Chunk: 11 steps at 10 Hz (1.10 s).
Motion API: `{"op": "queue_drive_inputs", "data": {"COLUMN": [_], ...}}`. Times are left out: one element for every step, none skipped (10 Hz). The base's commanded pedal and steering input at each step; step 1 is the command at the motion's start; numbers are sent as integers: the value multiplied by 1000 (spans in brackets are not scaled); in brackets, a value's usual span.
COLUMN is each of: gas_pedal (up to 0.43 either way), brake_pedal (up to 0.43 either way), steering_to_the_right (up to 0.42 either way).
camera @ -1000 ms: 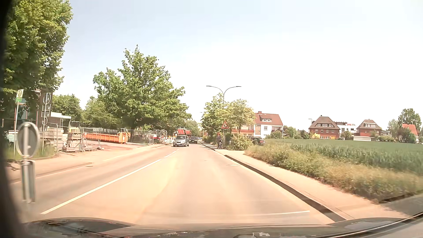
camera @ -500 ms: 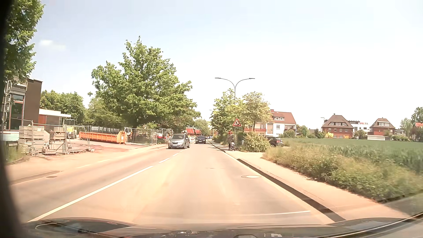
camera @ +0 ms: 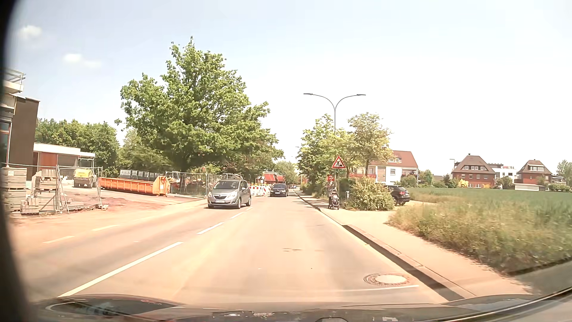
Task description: Follow the waypoints while adhering to traffic rules and regulations
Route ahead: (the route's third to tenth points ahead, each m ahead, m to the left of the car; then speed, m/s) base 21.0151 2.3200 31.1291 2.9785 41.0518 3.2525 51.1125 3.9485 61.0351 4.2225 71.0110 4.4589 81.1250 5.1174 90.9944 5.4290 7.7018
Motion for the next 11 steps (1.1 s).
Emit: {"op": "queue_drive_inputs", "data": {"gas_pedal": [20, 28, 47, 59, 79, 87, 98, 110, 118, 118, 138], "brake_pedal": [0, 0, 0, 0, 0, 0, 0, 0, 0, 0, 0], "steering_to_the_right": [-41, -39, -37, -35, -33, -29, -23, -20, -19, -17, -15]}}
